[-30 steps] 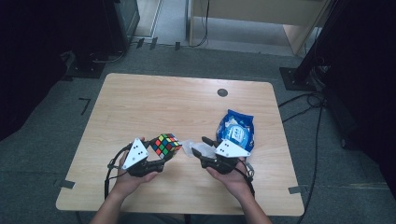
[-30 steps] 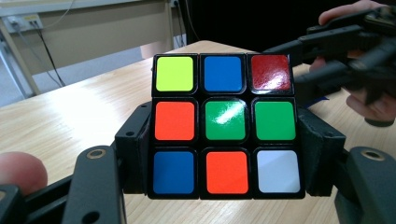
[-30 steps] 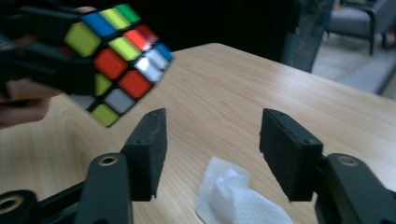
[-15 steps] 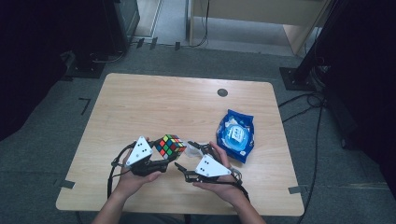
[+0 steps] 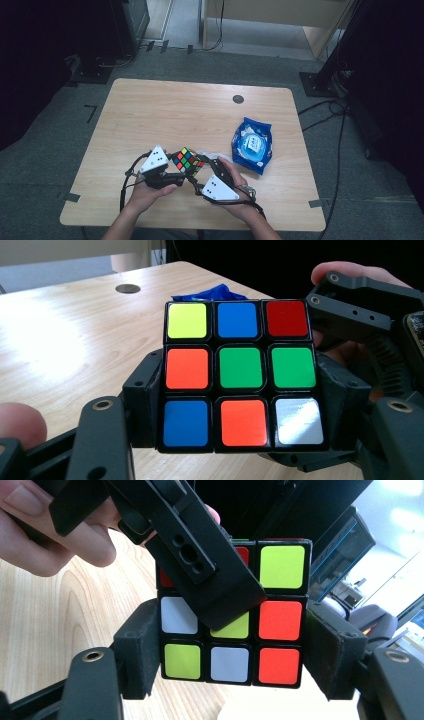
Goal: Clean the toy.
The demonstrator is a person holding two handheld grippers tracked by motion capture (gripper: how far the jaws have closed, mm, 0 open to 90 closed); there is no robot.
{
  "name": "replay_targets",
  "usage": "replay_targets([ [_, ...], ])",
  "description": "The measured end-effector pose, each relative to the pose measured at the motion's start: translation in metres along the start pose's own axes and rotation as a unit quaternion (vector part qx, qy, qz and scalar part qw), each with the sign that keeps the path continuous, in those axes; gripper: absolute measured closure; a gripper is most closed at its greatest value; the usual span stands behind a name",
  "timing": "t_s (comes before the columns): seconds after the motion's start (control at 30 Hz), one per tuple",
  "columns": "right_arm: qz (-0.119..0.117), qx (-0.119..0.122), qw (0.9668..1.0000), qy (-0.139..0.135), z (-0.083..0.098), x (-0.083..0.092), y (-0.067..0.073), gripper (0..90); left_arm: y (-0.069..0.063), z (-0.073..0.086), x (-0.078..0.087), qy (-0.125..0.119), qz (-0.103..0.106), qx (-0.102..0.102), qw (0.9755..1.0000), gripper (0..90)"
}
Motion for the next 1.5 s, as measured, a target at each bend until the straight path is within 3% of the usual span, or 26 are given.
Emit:
replay_targets([
  [0.17, -0.011, -0.029, 0.9995, 0.01, 0.002, 0.002, 0.0, 35.0, 0.004, -0.003, 0.003, -0.015, 0.007, 0.018, 0.9997, 32.4],
  [0.4, -0.013, -0.087, 0.9955, 0.037, 0.016, 0.002, -0.012, 35.1, 0.009, -0.009, 0.013, -0.044, 0.006, 0.013, 0.9989, 29.4],
  [0.5, -0.008, -0.127, 0.9907, 0.047, 0.023, 0.004, -0.026, 35.0, 0.014, -0.007, 0.017, -0.046, -0.004, 0.0, 0.9989, 25.9],
  [0.57, -0.003, -0.151, 0.9871, 0.053, 0.024, 0.008, -0.036, 35.1, 0.018, 0.0, 0.016, -0.033, -0.022, -0.029, 0.9988, 24.6],
  [0.6, 0.002, -0.165, 0.9847, 0.057, 0.024, 0.01, -0.041, 35.0, 0.023, 0.008, 0.013, -0.016, -0.05, -0.053, 0.9972, 24.3],
  [0.63, 0.002, -0.183, 0.981, 0.064, 0.024, 0.013, -0.046, 35.0, 0.025, 0.014, 0.011, -0.007, -0.063, -0.066, 0.9958, 24.4],
  [0.73, -0.006, -0.217, 0.9735, 0.073, 0.019, 0.017, -0.052, 35.0, 0.028, 0.029, 0.002, 0.012, -0.077, -0.08, 0.9937, 24.4],
  [0.8, -0.014, -0.241, 0.9672, 0.08, 0.013, 0.019, -0.051, 35.0, 0.026, 0.031, -0.002, 0.018, -0.082, -0.097, 0.9917, 24.4],
  [0.93, -0.037, -0.283, 0.9537, 0.096, 0.004, 0.019, -0.045, 35.0, 0.016, 0.031, -0.007, 0.024, -0.095, -0.146, 0.9844, 24.0],
  [1.0, -0.045, -0.301, 0.9464, 0.109, 0.002, 0.018, -0.042, 34.9, 0.013, 0.031, -0.009, 0.029, -0.109, -0.172, 0.9785, 23.5],
  [1.1, -0.051, -0.328, 0.9343, 0.129, 0.003, 0.016, -0.038, 34.9, 0.008, 0.028, -0.01, 0.029, -0.12, -0.199, 0.9722, 22.8],
  [1.17, -0.047, -0.335, 0.9297, 0.145, 0.003, 0.016, -0.035, 34.9, 0.004, 0.027, -0.01, 0.032, -0.124, -0.222, 0.9666, 21.3],
  [1.23, -0.044, -0.341, 0.9272, 0.148, 0.003, 0.015, -0.036, 34.9, 0.001, 0.027, -0.011, 0.036, -0.132, -0.242, 0.9605, 21.3],
  [1.3, -0.058, -0.365, 0.9182, 0.144, 0.0, 0.016, -0.036, 34.9, -0.001, 0.028, -0.013, 0.042, -0.135, -0.256, 0.9562, 22.1],
  [1.33, -0.063, -0.372, 0.9147, 0.144, -0.001, 0.016, -0.036, 34.9, -0.002, 0.028, -0.014, 0.042, -0.136, -0.259, 0.9555, 22.1],
  [1.37, -0.064, -0.372, 0.9137, 0.149, -0.002, 0.016, -0.034, 34.9, -0.003, 0.028, -0.014, 0.043, -0.138, -0.263, 0.9539, 22.1],
  [1.43, -0.069, -0.364, 0.9151, 0.158, -0.002, 0.015, -0.031, 34.9, -0.004, 0.028, -0.015, 0.042, -0.14, -0.27, 0.9517, 22.0],
  [1.5, -0.077, -0.367, 0.9118, 0.168, -0.002, 0.014, -0.027, 34.9, -0.004, 0.027, -0.015, 0.041, -0.141, -0.273, 0.9507, 21.8],
])
Point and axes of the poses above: each handheld gripper's, and its own axes: x roughly backward along the jaws, z roughly out of its underside, y roughly to its left, the point moved 9 cm from there along -x, roughly forward along the jaws, and after that the axes turned 8 degrees about -x, right-handed, at the moved point
